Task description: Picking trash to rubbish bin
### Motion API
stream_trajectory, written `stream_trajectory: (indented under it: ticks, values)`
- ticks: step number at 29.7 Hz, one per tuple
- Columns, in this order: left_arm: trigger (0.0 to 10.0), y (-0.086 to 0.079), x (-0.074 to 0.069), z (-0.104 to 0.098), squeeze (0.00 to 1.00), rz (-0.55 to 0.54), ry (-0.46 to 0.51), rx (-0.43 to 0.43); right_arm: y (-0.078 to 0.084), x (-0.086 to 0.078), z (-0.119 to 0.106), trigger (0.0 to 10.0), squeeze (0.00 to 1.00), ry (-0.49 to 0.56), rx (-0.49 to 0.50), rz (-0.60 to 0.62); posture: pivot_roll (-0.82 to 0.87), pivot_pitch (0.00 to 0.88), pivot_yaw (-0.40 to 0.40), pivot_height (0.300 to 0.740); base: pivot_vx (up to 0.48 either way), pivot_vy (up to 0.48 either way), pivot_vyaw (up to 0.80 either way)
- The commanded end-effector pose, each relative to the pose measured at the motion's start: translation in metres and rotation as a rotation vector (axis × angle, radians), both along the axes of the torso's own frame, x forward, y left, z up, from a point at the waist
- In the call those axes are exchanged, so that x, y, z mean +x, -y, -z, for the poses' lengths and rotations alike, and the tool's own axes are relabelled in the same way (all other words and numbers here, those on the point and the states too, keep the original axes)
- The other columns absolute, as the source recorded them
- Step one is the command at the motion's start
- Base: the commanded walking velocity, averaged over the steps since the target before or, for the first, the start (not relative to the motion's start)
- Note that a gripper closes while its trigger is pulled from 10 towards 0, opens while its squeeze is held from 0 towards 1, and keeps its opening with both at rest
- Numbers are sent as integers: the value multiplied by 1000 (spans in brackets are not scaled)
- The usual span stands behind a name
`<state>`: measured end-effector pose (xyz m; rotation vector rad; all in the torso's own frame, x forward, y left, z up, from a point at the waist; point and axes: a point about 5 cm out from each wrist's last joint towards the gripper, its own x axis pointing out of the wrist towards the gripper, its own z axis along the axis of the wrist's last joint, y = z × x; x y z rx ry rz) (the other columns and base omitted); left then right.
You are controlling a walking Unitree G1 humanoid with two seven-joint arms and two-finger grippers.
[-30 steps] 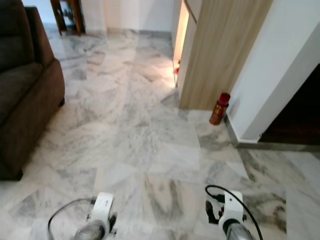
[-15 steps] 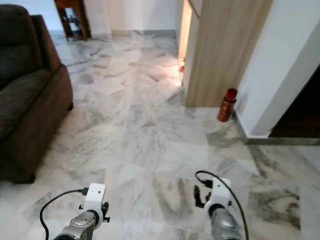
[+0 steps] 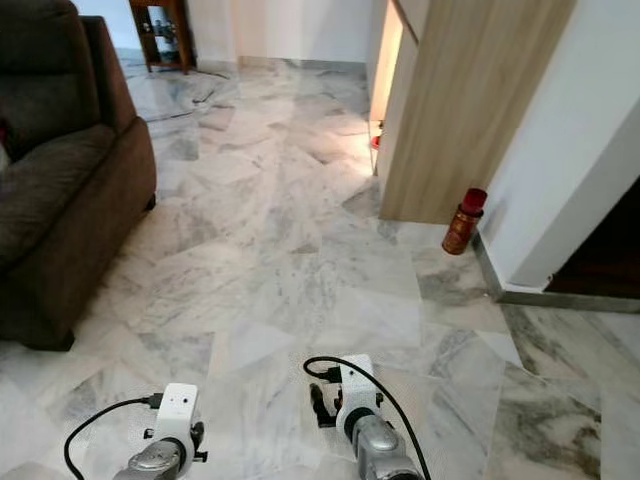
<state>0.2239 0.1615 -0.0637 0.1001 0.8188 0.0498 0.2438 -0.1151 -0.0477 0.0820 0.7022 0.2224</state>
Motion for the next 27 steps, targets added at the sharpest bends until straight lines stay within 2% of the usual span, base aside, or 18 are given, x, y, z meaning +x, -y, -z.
stream_trajectory:
  ticks: [1, 5, 6, 10, 14, 16, 21, 27]
  values:
    - [10000, -1, 1, 0, 0, -18, 0, 1, 8, 8, -5, 10000, 0, 13, 6, 59, -105, 0, -79, 740, 0, 0, 0]
    - [10000, -1, 1, -1, 0, 5, -1, 6, 15, 15, -10, 10000, 0, 40, 5, 81, -94, 0, -69, 740, 0, 0, 0]
    - [10000, -1, 3, -2, 0, 10, 8, 3, 22, 18, -12, 10000, 0, 48, 0, 106, -95, 0, -58, 740, 0, 0, 0]
    - [10000, -3, 3, -2, 0, 58, -6, 19, 36, 16, -11, 10000, 0, 41, -14, 185, -209, 0, -7, 740, 0, 0, 0]
    - [10000, 4, 3, -1, 0, 107, -26, 25, 38, 13, -9, 10000, 0, 48, -33, 194, -232, 0, -7, 740, 0, 0, 0]
    - [10000, 10, 10, -5, 0, 122, -14, 22, 40, 21, -16, 10000, 0, 77, 0, 237, -215, 0, -22, 740, 0, 0, 0]
    - [10000, 14, 25, -15, 0, 46, 51, -22, 38, 27, -19, 10000, 0, 67, 13, 251, -166, 0, -43, 740, 0, 0, 0]
    - [10000, 11, 26, -17, 0, 26, 76, -13, 32, 35, -25, 10000, 0, 82, 36, 240, -165, 0, -36, 740, 0, 0, 0]
